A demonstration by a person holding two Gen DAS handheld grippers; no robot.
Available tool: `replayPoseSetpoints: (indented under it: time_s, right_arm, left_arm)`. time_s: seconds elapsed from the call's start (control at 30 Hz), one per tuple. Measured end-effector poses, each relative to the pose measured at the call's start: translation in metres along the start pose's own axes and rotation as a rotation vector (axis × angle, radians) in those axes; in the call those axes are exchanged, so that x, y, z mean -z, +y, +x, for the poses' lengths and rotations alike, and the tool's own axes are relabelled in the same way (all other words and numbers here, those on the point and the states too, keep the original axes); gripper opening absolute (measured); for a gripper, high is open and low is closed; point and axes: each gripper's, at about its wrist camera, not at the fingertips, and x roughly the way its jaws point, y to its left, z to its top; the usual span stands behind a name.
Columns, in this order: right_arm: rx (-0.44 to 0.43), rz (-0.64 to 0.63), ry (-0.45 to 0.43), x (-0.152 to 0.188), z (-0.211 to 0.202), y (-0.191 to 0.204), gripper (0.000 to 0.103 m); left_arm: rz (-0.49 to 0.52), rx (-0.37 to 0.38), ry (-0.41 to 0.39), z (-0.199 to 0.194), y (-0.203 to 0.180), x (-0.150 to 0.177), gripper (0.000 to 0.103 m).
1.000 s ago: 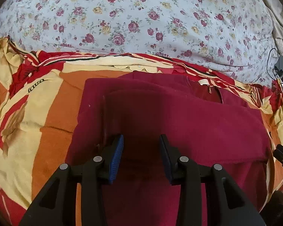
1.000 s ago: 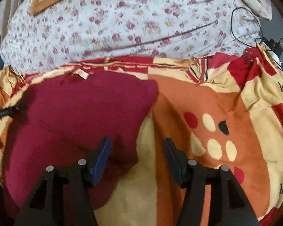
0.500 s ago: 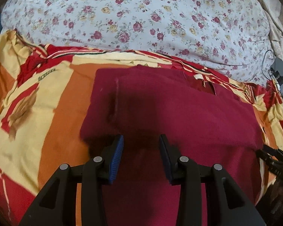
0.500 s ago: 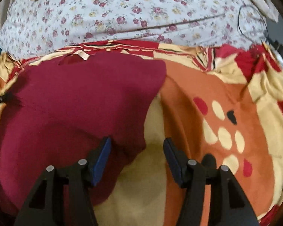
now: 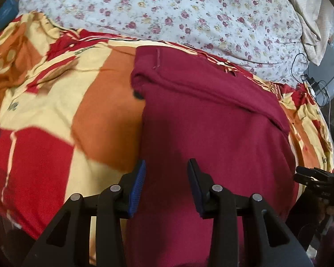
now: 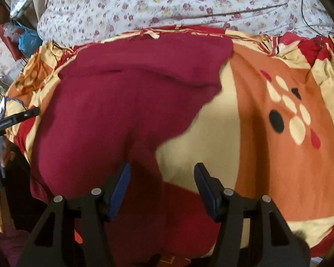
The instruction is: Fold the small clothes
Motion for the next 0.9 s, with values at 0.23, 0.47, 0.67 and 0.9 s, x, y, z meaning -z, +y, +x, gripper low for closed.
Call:
replayPoseSetpoints:
  time_s: [0.23,0.47,0.67,0.9]
  right_arm:
    - [0.010,-0.067,-0.036,0.018,0.000,0.013,0.005]
    - [-0.020,0.018,-0.051,0.030,-0.023,-0.010,0.008]
    - [-0.135,0.036,0.091,0.068,-0.018,0.003,0.068]
    - [-0.111,0.013,0.277,0.110,0.022,0.019,0.069]
  left_arm:
    - [-0.045,-0.052,-0.046,-0.034,0.015,0.032,0.028]
    - [-0.103,0.045,0.046,-0.040,0.027,0.067,0.028]
    - [-0.072,0.089,0.141,-0.037,0.020,0.091,0.028]
    - [-0.045,0.071,0.257,-0.025,0.013,0.115,0.028]
